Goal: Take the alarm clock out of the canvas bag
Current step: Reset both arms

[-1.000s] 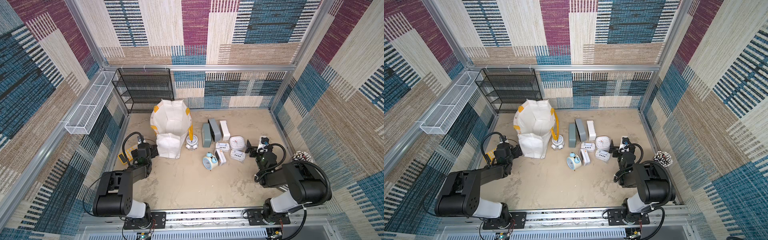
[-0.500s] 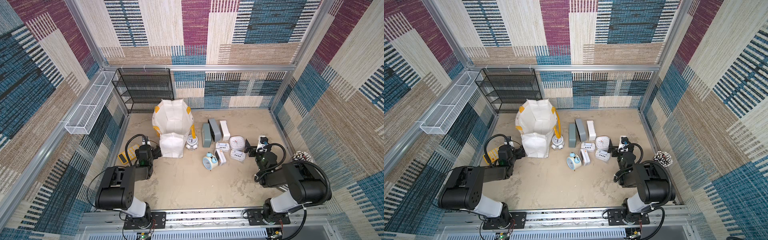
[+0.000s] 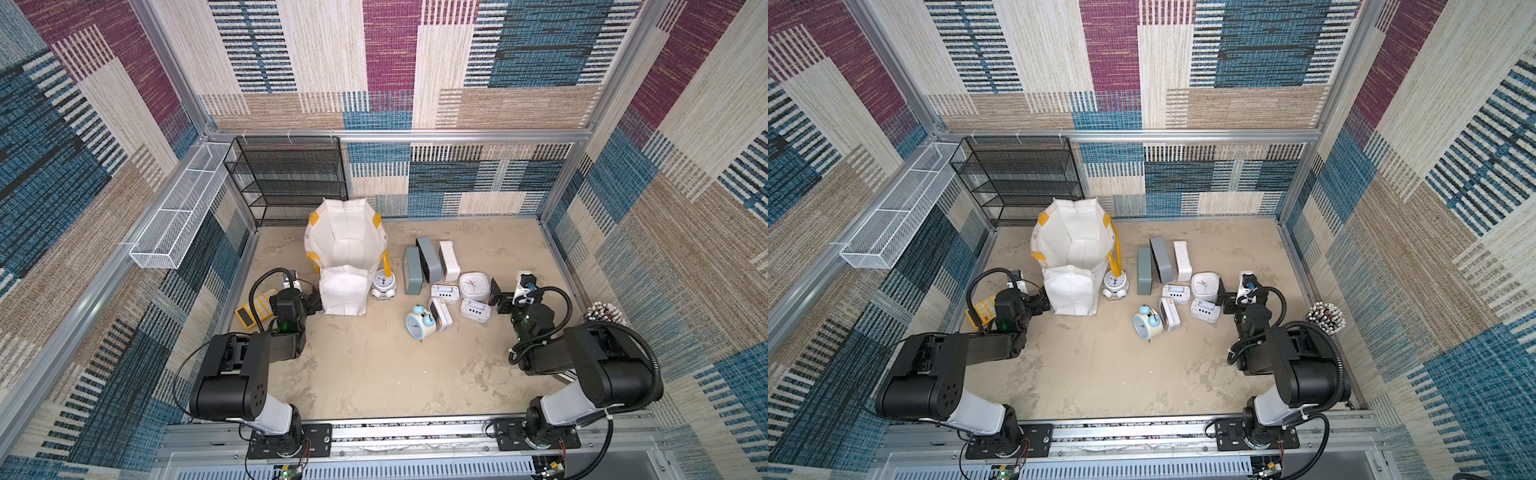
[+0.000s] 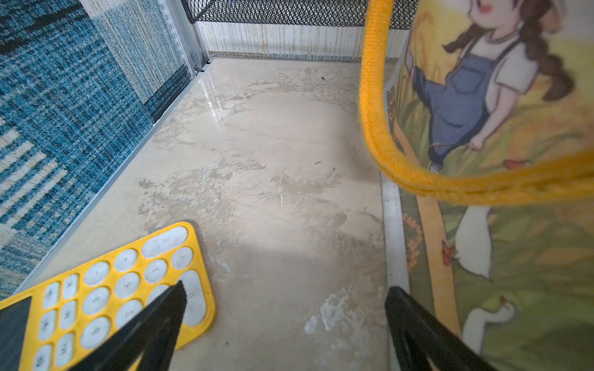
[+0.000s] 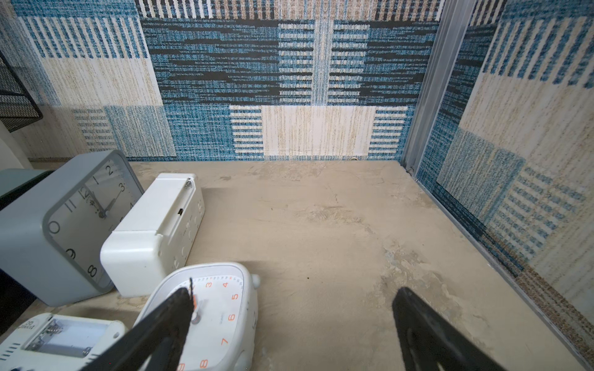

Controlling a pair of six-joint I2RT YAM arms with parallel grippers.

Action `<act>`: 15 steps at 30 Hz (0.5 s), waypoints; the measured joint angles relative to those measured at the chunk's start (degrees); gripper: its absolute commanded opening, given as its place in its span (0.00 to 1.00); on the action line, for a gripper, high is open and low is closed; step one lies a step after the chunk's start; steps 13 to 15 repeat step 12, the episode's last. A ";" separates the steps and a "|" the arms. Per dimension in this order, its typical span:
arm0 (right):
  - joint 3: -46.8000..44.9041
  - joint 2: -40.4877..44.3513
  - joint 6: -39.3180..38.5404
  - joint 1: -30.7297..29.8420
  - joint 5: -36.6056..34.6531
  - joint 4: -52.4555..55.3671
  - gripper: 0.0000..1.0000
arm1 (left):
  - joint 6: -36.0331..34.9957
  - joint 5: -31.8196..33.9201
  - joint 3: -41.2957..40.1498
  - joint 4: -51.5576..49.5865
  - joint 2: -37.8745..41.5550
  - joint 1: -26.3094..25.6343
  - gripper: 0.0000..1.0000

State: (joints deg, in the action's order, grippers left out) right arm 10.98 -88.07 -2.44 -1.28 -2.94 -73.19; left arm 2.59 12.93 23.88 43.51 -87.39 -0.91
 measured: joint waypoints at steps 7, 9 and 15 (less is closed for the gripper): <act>0.22 0.00 0.00 0.02 0.09 0.09 1.00 | 0.00 0.00 0.00 0.00 0.00 0.00 1.00; 0.26 0.00 0.00 0.02 0.37 0.02 1.00 | 0.00 0.00 0.00 -0.02 0.04 0.00 1.00; 0.26 0.00 0.00 0.02 0.39 0.02 1.00 | 0.00 0.00 0.00 -0.02 0.13 0.00 1.00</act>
